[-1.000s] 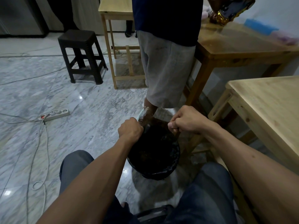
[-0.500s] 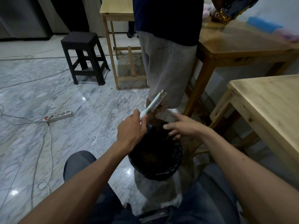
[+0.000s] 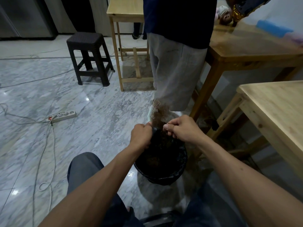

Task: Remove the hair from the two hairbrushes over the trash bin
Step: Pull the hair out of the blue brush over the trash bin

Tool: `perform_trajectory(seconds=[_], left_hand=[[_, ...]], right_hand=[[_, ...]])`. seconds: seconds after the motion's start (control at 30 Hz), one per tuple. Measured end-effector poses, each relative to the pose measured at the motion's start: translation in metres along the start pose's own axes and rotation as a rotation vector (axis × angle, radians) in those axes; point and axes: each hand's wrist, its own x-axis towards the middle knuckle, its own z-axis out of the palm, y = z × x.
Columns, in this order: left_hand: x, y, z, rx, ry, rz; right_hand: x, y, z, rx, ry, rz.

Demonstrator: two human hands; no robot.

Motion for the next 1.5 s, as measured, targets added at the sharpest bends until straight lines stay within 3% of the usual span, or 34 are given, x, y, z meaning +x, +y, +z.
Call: perform_trajectory(seconds=[0.23,0.5,0.6,0.67,0.73,0.83,0.97,1.27,1.5], left_hand=[[0.002,-0.002,0.019,-0.005,-0.025,-0.065],[-0.013,-0.027,0.005,0.331,-0.105,-0.013],[-0.019,-0.031,0.007,0.283,-0.180,-0.075],[-0.024,-0.029,0.008,0.145,-0.232,-0.159],[-0.032,-0.021,0.007,0.005,-0.274,-0.242],[-0.038,-0.014,0.004,-0.104,-0.323,-0.246],[-0.038,-0.011,0.001,-0.107,-0.338,-0.178],[-0.018,-0.044,0.001,0.207,-0.151,-0.112],[-0.018,-0.053,0.006,0.291,-0.157,-0.145]], right_hand=[[0.000,0.005,-0.006,-0.062,0.032,-0.001],[-0.004,-0.025,-0.038,0.397,0.075,-0.039],[0.008,-0.045,-0.053,0.471,0.058,-0.103],[0.016,-0.054,-0.059,0.373,0.067,-0.142],[0.023,-0.055,-0.065,0.058,0.180,-0.155],[0.031,-0.033,-0.064,-0.183,0.202,0.065],[0.017,0.004,-0.039,0.185,-0.027,0.351],[0.012,-0.007,-0.049,0.334,0.238,0.157],[0.008,-0.025,-0.058,0.608,0.430,0.022]])
